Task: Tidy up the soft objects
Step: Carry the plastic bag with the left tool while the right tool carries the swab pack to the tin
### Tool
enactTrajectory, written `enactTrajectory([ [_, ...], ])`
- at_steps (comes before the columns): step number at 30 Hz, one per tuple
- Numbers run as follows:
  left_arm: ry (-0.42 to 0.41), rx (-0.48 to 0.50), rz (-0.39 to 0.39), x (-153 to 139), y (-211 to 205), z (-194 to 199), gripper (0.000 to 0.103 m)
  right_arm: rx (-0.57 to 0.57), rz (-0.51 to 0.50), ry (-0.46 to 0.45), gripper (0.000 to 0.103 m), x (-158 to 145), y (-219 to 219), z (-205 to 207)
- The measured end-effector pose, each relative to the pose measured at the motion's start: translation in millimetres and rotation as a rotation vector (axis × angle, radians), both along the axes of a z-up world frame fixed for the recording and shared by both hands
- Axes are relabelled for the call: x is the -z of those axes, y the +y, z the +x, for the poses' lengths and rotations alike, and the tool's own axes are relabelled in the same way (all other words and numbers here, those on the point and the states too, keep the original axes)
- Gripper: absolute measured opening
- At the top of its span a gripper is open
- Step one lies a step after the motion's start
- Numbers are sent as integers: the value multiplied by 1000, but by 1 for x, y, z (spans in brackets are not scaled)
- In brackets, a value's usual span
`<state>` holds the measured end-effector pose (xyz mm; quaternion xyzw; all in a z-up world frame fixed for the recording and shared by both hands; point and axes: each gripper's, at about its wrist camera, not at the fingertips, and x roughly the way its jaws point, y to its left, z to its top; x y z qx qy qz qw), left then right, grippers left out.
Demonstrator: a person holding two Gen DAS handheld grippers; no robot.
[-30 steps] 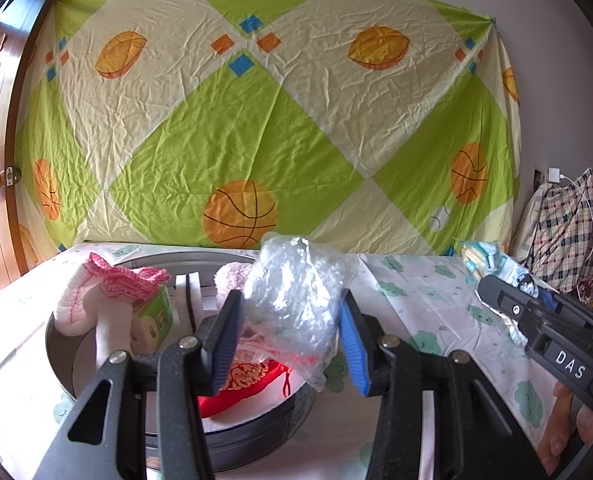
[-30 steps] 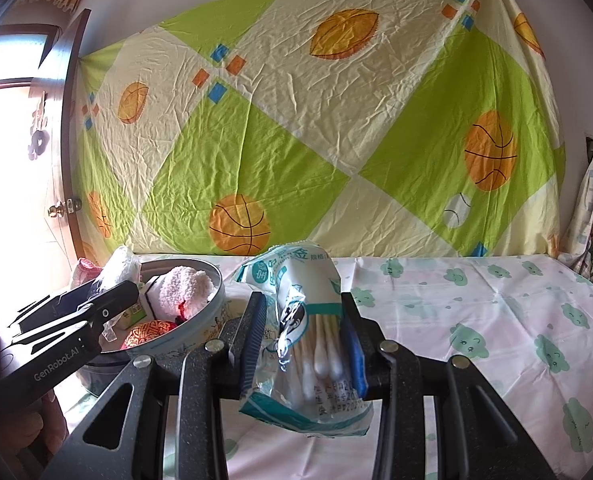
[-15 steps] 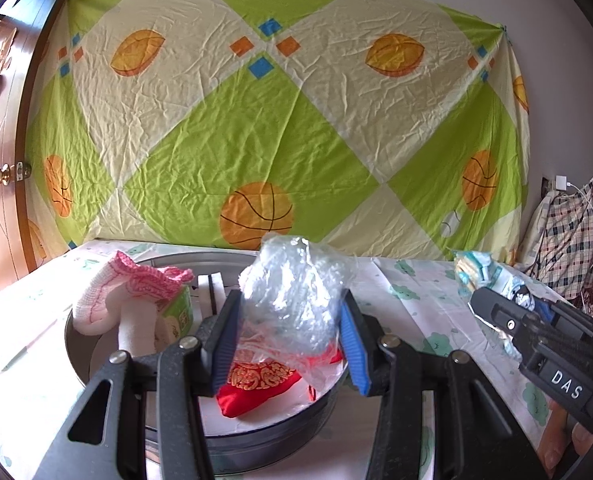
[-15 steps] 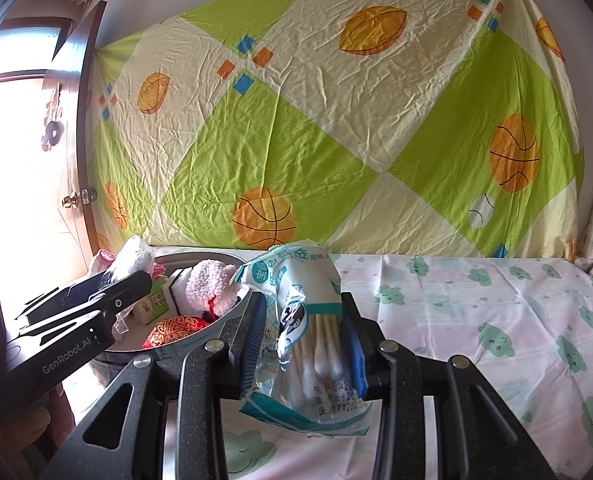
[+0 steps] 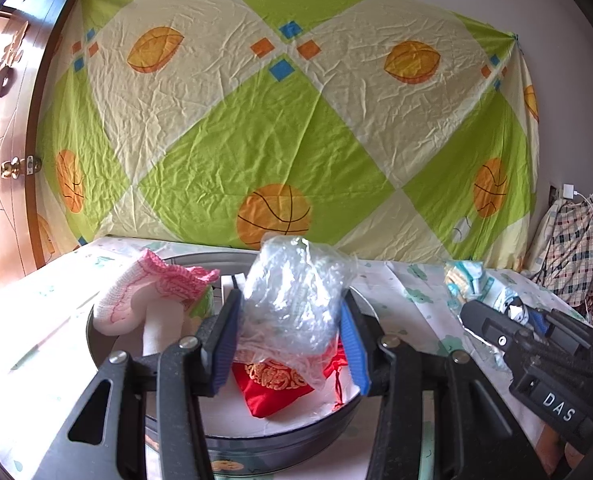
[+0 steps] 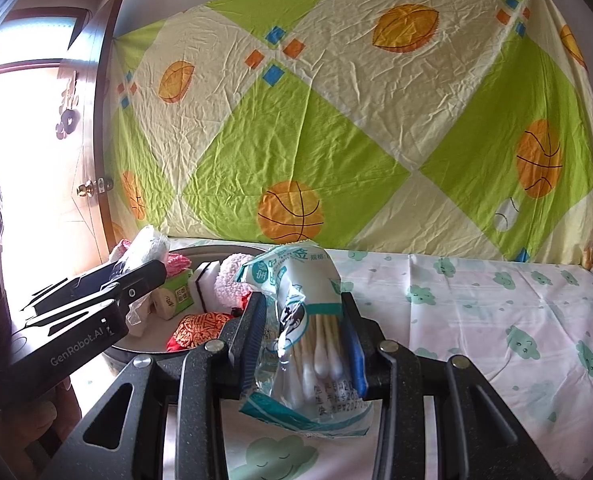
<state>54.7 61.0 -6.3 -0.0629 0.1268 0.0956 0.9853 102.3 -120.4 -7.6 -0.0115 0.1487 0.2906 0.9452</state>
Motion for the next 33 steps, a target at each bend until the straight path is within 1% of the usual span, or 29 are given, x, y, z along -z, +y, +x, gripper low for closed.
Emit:
enactTrajectory([
  [10, 1, -9, -9, 0, 13, -4, 46, -44, -24, 2, 39, 1, 21, -3],
  [16, 7, -17, -8, 0, 23, -9, 46, -72, -32, 20, 39, 0, 34, 0],
  [27, 16, -38, 1, -7, 40, -14, 46, -108, -31, 21, 39, -12, 50, 2],
  [33, 46, -53, 16, -10, 48, -10, 46, -120, -30, 23, 39, -18, 58, 8],
])
